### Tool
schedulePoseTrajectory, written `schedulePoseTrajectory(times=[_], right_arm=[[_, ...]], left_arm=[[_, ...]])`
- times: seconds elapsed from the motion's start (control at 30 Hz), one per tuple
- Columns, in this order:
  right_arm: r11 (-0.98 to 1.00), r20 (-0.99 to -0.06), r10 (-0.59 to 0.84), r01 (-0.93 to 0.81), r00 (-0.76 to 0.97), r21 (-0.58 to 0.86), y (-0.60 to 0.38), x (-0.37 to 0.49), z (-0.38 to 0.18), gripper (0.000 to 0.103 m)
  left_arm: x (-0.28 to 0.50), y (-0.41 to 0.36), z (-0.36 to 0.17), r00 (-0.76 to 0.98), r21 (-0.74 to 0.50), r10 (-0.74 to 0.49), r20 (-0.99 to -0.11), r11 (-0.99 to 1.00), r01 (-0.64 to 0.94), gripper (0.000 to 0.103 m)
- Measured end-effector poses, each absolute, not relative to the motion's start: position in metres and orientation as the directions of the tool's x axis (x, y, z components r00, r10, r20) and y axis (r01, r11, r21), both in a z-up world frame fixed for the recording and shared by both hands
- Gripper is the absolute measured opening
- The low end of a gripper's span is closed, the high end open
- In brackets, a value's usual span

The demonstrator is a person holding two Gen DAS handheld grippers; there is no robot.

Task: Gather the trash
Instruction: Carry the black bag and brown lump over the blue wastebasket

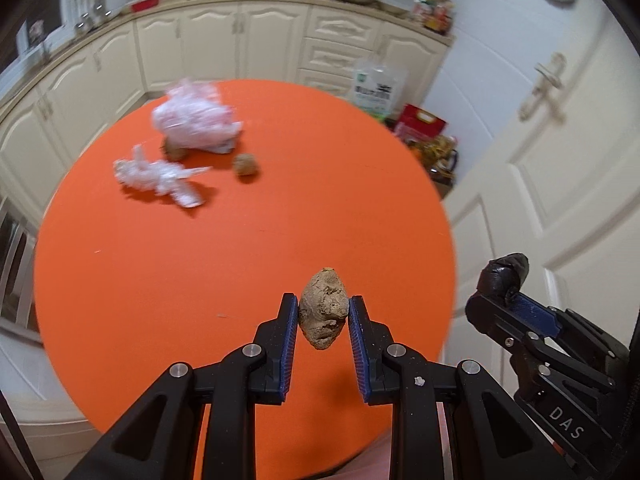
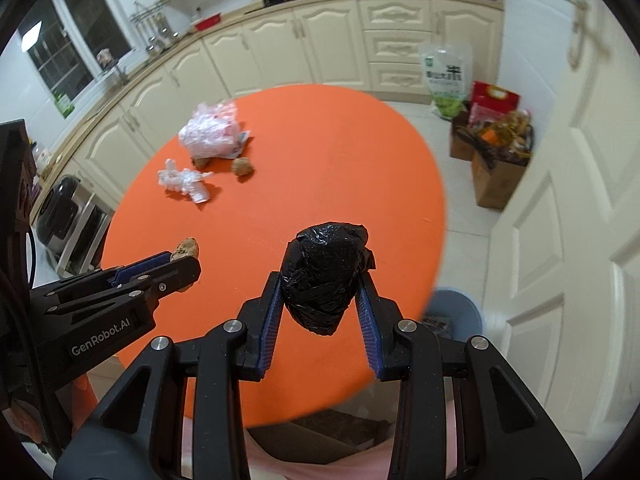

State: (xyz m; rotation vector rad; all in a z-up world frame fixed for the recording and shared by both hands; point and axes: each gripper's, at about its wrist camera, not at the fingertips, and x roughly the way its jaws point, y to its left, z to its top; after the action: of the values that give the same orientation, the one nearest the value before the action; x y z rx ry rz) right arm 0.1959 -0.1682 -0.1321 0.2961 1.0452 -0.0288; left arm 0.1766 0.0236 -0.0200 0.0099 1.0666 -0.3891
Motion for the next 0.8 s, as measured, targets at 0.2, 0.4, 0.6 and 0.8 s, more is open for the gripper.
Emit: schedulePoseTrajectory(times=[0.2, 0.4, 0.6, 0.8], right_arm=[[0.941, -0.852, 0.061, 0.254, 0.52, 0.222, -0.208, 0.158, -0.127, 0.034], [0.903, -0.86, -0.008, 0.373, 0.51, 0.213, -0.254, 0.126, -0.129, 0.034], [0.868, -0.869, -0.055, 0.454, 0.491, 0.202, -0.287, 0.102, -0.135, 0.034], [0.837, -0.881, -0.066, 0.506, 0.469, 0.207, -0.317, 0.089, -0.148, 0.034]], left_arm=[[0.159, -0.022, -0.023, 0.412, -0.146, -0.321, -0.853, 0.904, 0.402, 0.022], [0.152, -0.067, -0.039, 0.379, -0.134, -0.343, -0.86, 0.867, 0.48, 0.022], [0.153, -0.115, -0.055, 0.329, -0.118, -0.352, -0.876, 0.818, 0.563, 0.022], [0.165, -0.162, -0.074, 0.278, -0.11, -0.346, -0.896, 0.78, 0.616, 0.022]])
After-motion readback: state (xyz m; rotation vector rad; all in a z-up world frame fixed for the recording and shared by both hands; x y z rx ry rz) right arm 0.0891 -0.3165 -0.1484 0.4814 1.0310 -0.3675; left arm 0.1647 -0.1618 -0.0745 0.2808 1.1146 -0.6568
